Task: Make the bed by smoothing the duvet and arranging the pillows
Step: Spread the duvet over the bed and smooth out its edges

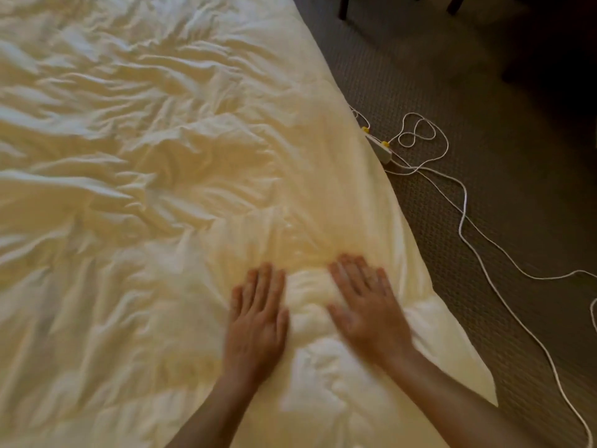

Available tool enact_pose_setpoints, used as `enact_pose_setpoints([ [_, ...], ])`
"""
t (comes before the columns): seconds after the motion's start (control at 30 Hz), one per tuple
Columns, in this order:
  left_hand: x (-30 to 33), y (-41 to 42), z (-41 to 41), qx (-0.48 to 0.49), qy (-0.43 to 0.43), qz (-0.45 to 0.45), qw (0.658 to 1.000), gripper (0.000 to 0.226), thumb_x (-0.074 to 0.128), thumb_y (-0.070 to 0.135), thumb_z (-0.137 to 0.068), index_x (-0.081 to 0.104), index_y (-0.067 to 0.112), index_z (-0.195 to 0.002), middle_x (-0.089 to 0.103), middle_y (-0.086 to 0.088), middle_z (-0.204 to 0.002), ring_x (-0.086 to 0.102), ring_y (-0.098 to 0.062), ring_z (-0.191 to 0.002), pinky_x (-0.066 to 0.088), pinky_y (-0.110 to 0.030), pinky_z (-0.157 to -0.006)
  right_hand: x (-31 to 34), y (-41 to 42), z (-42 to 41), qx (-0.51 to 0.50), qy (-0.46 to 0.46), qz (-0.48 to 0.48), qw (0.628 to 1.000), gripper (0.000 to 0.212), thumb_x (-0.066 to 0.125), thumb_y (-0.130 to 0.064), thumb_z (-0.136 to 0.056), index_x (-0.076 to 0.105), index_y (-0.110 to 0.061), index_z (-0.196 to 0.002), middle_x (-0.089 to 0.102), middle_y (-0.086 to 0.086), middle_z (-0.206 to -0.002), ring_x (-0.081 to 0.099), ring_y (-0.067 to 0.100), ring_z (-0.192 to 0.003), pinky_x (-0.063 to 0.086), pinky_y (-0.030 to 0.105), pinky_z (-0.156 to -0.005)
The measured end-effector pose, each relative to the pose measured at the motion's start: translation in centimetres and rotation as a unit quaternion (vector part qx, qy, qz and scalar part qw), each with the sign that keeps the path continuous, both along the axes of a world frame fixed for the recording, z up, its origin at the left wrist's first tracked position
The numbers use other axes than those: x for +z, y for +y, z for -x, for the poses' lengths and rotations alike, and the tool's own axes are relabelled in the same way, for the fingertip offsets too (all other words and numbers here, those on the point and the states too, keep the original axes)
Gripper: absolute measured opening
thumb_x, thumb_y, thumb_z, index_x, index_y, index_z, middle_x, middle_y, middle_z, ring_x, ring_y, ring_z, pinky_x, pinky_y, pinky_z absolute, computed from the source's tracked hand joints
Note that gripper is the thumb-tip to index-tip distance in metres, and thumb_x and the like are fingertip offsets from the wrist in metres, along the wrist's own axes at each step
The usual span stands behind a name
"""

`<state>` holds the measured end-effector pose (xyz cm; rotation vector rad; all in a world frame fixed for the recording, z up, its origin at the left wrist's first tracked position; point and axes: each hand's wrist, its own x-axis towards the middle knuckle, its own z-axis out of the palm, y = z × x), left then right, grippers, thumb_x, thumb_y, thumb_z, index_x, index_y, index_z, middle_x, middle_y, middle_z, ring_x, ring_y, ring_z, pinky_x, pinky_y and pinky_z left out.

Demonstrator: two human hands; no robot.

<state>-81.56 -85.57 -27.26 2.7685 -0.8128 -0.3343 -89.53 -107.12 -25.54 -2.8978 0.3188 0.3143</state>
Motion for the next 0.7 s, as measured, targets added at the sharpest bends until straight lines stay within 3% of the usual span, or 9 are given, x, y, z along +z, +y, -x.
enact_pose_setpoints([
  [0.07, -0.7, 3.4, 0.7, 0.069, -0.021, -0.051, 0.996, 0.066, 0.023, 0.045, -0.095, 0.015, 0.025, -0.158, 0.008, -0.002, -0.166, 0.009, -0.024, -0.153, 0.012, -0.049, -0.121, -0.1, -3.3, 3.0, -0.075, 0.015, 0.019, 0.997, 0.070, 0.018, -0.063, -0.098, -0.004, -0.036, -0.158, -0.009, -0.008, -0.167, -0.010, 0.016, -0.153, 0.002, 0.048, -0.123],
  [0.13, -0.4, 5.5, 1.8, 0.172, -0.009, -0.074, 0.982, 0.068, 0.017, 0.047, -0.095, 0.013, 0.023, -0.158, 0.009, -0.006, -0.166, 0.007, -0.025, -0.153, 0.008, -0.052, -0.122, 0.4, -5.4, 5.4, -0.196, 0.023, 0.012, 0.980, 0.070, 0.010, -0.068, -0.097, -0.003, -0.037, -0.158, -0.005, -0.005, -0.167, -0.008, 0.018, -0.153, -0.001, 0.050, -0.123],
  [0.23, 1.4, 4.6, 5.9, 0.251, 0.028, -0.009, 0.968, 0.069, 0.011, 0.047, -0.094, 0.007, 0.022, -0.159, 0.001, -0.006, -0.166, -0.003, -0.022, -0.153, -0.003, -0.047, -0.123, 1.9, -3.5, 7.5, -0.278, 0.011, -0.020, 0.960, 0.074, 0.006, -0.066, -0.096, 0.001, -0.028, -0.159, 0.000, 0.002, -0.168, -0.006, 0.020, -0.154, 0.000, 0.053, -0.122],
  [0.33, 3.1, 1.2, 12.7, 0.192, 0.054, 0.078, 0.977, 0.064, 0.014, 0.042, -0.097, 0.002, 0.027, -0.158, -0.009, 0.002, -0.165, -0.014, -0.013, -0.151, -0.009, -0.037, -0.123, 3.1, 2.4, 10.1, -0.099, -0.020, -0.060, 0.993, 0.068, 0.017, -0.054, -0.099, -0.003, -0.029, -0.159, -0.010, -0.003, -0.166, -0.013, 0.017, -0.153, -0.006, 0.044, -0.123],
  [0.4, 2.9, 0.2, 17.3, 0.124, 0.058, 0.064, 0.988, 0.064, 0.020, 0.040, -0.098, 0.004, 0.025, -0.158, -0.007, 0.001, -0.166, -0.010, -0.016, -0.152, -0.003, -0.040, -0.123, 2.7, 5.0, 13.4, 0.058, 0.002, -0.045, 0.997, 0.067, 0.020, -0.054, -0.100, 0.001, -0.029, -0.159, -0.010, -0.004, -0.166, -0.011, 0.017, -0.153, -0.003, 0.044, -0.123],
  [0.47, 2.1, 1.6, 20.3, 0.076, 0.043, 0.021, 0.996, 0.064, 0.026, 0.040, -0.098, 0.010, 0.024, -0.159, 0.002, -0.001, -0.166, -0.001, -0.019, -0.153, 0.006, -0.043, -0.121, 2.0, 3.6, 16.1, 0.099, 0.015, -0.019, 0.995, 0.067, 0.021, -0.058, -0.100, 0.003, -0.031, -0.159, -0.007, -0.005, -0.167, -0.008, 0.017, -0.153, 0.002, 0.046, -0.123],
  [0.6, 1.7, 9.0, 22.5, 0.092, 0.024, -0.049, 0.994, 0.063, 0.024, 0.040, -0.098, 0.012, 0.026, -0.158, 0.004, 0.000, -0.166, 0.004, -0.019, -0.153, 0.016, -0.047, -0.120, 1.8, -1.9, 19.2, -0.058, 0.050, 0.008, 0.997, 0.067, 0.011, -0.067, -0.097, -0.005, -0.040, -0.157, -0.013, -0.011, -0.166, -0.014, 0.015, -0.152, -0.002, 0.046, -0.123],
  [0.7, 2.8, 14.7, 22.2, 0.193, 0.027, -0.045, 0.980, 0.063, 0.020, 0.040, -0.099, 0.010, 0.025, -0.159, -0.002, 0.000, -0.166, -0.001, -0.018, -0.153, 0.013, -0.051, -0.122, 3.2, -2.1, 19.2, -0.223, 0.062, -0.025, 0.973, 0.067, 0.015, -0.063, -0.099, -0.001, -0.035, -0.158, -0.005, -0.002, -0.167, -0.008, 0.021, -0.153, 0.000, 0.055, -0.122],
])
